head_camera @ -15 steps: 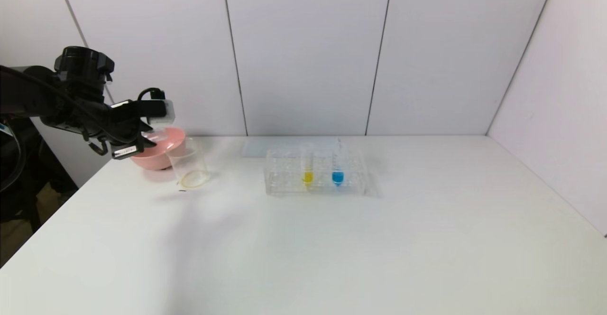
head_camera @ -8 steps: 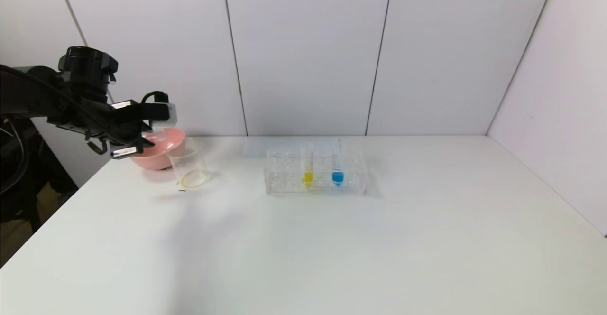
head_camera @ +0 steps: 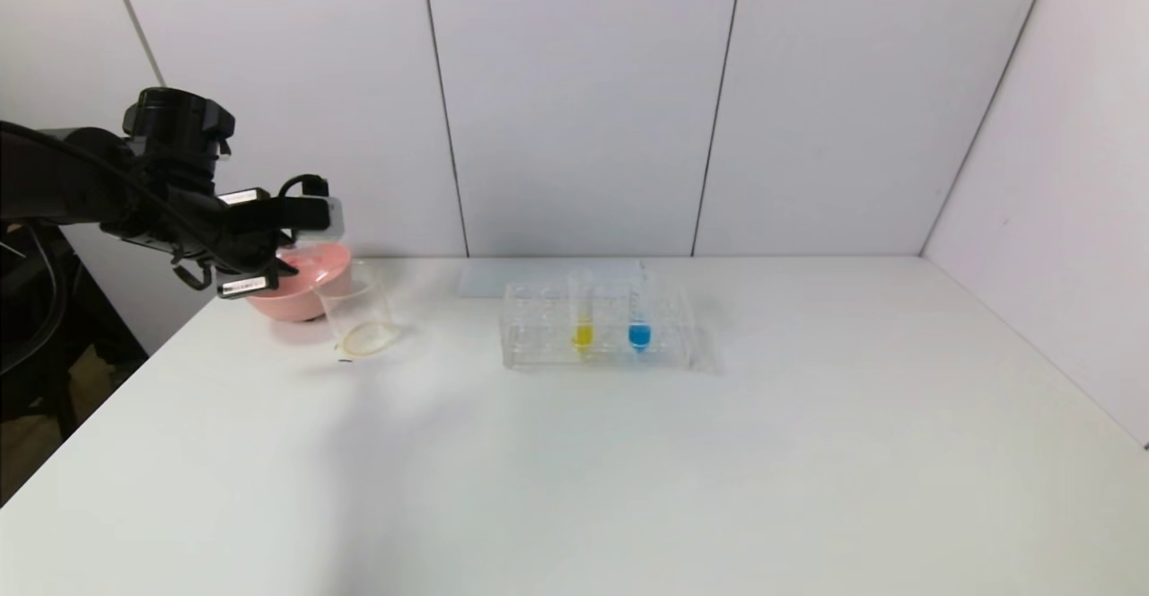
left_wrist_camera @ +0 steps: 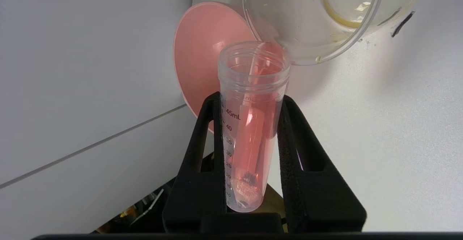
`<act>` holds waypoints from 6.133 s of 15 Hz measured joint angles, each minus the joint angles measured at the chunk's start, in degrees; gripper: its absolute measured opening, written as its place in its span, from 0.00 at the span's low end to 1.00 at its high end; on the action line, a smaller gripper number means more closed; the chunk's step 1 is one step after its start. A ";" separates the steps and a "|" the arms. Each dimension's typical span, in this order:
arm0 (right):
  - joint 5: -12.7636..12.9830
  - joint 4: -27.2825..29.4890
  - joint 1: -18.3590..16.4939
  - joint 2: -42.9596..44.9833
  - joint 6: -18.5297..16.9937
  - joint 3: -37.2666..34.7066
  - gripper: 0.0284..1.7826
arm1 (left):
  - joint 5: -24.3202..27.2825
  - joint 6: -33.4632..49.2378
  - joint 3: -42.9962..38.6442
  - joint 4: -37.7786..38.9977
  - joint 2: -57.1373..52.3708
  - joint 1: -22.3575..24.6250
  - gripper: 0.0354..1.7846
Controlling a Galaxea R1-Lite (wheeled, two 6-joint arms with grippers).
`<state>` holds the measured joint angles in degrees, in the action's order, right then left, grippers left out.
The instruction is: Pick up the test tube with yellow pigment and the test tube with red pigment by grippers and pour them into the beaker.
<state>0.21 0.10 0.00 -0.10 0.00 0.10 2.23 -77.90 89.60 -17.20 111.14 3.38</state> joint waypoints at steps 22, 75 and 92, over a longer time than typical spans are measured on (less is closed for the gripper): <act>0.00 0.00 0.00 0.00 0.00 0.00 0.95 | -8.03 -3.39 -0.05 0.80 -0.21 -3.24 0.23; 0.01 0.00 0.00 0.00 0.00 0.00 0.95 | 1.05 72.75 -13.08 40.85 -3.21 4.19 0.23; 0.01 0.00 0.00 0.00 0.00 0.00 0.95 | 1.35 78.53 -5.01 40.77 8.07 3.10 0.23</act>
<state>0.22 0.10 0.00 -0.10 0.00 0.10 3.58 0.63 84.59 23.56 119.21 6.47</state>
